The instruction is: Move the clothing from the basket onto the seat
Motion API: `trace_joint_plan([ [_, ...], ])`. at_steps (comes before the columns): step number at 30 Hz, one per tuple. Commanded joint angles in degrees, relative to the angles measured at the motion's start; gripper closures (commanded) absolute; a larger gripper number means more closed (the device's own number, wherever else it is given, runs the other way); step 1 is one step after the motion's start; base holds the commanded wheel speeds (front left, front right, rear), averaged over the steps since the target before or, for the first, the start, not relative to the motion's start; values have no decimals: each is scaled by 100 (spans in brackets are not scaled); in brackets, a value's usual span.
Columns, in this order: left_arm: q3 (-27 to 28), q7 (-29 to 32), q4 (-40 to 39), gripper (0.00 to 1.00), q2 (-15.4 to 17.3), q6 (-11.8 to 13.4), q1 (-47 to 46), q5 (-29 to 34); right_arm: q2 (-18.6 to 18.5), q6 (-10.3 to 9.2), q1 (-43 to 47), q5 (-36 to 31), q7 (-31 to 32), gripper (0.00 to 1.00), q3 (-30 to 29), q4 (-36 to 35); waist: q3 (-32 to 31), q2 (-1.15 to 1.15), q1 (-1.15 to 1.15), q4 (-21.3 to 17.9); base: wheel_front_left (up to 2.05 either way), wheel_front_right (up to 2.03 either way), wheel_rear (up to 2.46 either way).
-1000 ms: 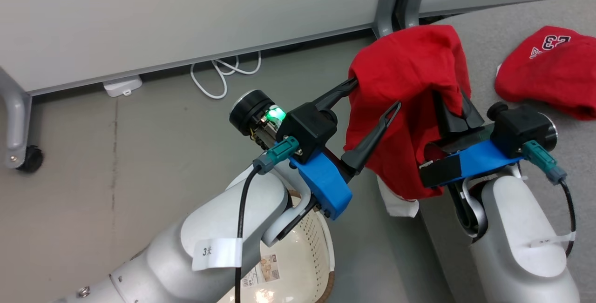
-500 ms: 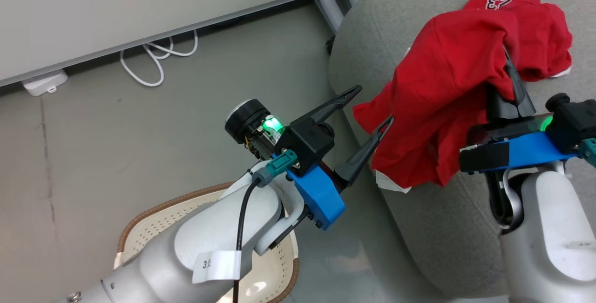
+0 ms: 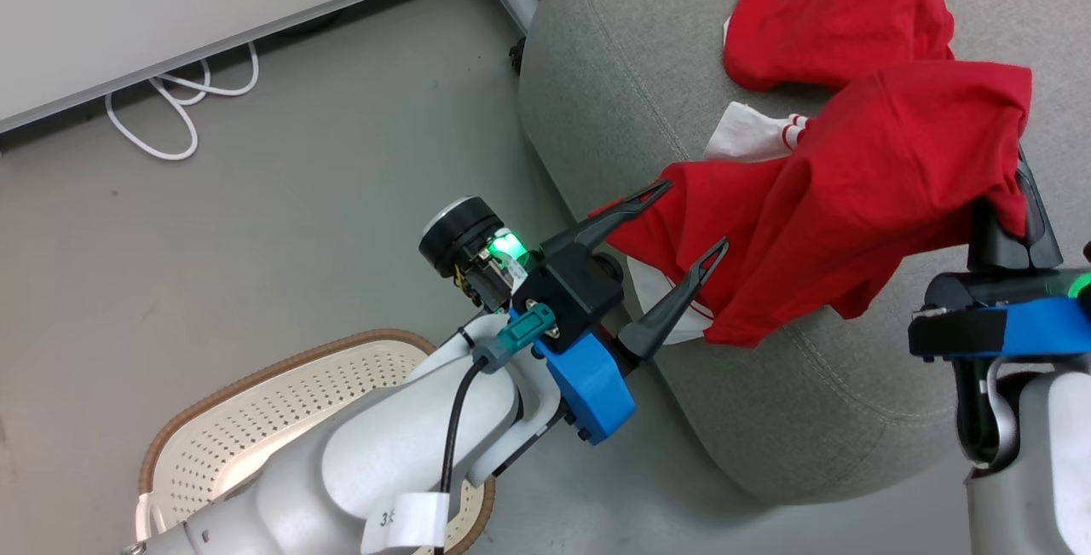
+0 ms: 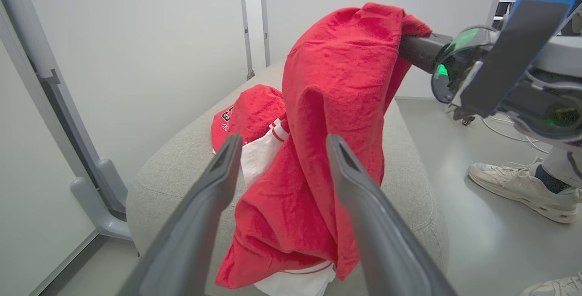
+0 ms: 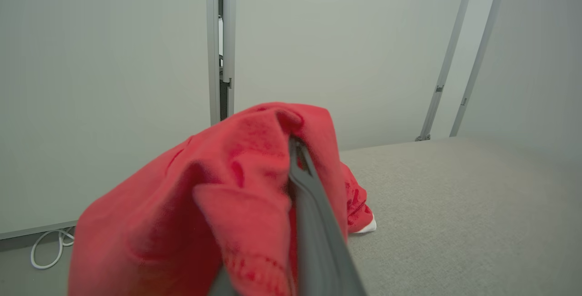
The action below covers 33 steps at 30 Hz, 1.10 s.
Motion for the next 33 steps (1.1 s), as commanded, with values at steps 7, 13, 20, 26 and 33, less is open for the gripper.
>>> trace_joint_plan([
  [7, -60, -32, -8, 0, 12, 56, 111, 3, 4, 1, 356, -14, -9, 100, -102, -135, 0, 0, 0, -120, 0, 0, 0],
  [13, -53, -72, -54, 0, 10, 88, 69, 22, 4, 1, 308, 35, -9, 100, -70, -116, -16, 0, 0, -116, 0, 0, 0],
  [20, -18, -51, -159, 0, 80, 149, -106, 79, -60, 1, -334, -35, -9, 100, 13, -190, 258, 0, 0, 12, 0, 0, 0],
  [26, 27, 20, -276, 0, 162, 175, -363, 163, -428, 1, -1595, -37, -10, 100, -129, -122, 739, 0, 0, 230, 0, 0, 0],
  [33, 81, 132, -394, 0, 242, 177, -735, 304, -1343, 1, -3496, 24, -8, 100, -556, 177, 1487, 0, 0, 552, 0, 0, 0],
])
